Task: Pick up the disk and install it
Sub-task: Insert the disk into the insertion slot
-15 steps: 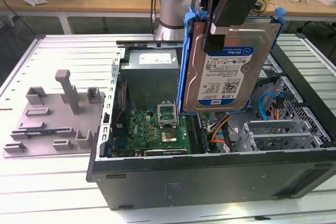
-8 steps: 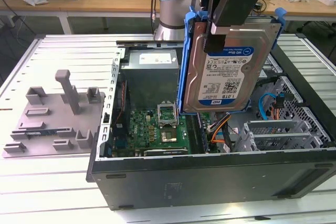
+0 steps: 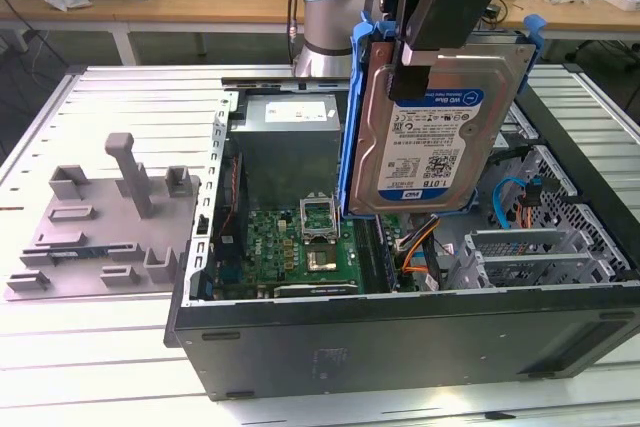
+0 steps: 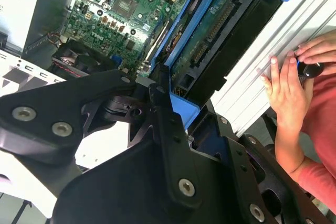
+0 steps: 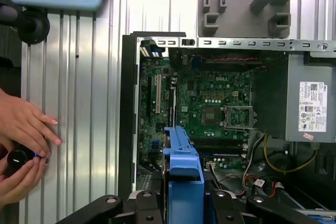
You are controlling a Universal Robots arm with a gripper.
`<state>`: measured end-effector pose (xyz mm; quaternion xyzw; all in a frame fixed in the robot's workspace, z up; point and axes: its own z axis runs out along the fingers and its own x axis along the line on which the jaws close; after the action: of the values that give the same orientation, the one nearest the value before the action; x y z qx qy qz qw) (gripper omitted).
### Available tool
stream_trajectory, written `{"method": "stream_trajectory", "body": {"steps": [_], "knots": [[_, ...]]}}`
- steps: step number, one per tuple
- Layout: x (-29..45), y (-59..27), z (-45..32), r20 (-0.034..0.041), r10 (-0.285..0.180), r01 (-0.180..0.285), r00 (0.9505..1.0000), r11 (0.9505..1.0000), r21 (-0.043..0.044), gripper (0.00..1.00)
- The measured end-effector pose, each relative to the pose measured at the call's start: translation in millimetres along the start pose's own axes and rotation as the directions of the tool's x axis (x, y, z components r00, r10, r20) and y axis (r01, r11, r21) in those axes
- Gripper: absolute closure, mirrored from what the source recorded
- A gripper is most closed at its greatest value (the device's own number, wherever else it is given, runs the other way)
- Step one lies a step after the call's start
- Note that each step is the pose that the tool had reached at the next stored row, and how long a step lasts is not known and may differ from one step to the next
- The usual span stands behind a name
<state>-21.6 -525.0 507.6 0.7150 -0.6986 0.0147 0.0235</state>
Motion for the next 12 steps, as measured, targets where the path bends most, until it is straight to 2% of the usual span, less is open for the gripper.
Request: {"method": "stream_trajectory", "body": {"steps": [3, 6, 12], "knots": [[0.0, 0.0, -0.1, 0.0017, 0.0, 0.0, 1.0, 1.0, 0.0002, 0.63], [0.0, 0.0, 0.0, 0.0069, 0.0, 0.0, 1.0, 1.0, 0.0016, 0.63], [0.0, 0.0, 0.0, 0.0073, 0.0, 0.0, 1.0, 1.0, 0.0021, 0.63]]}}
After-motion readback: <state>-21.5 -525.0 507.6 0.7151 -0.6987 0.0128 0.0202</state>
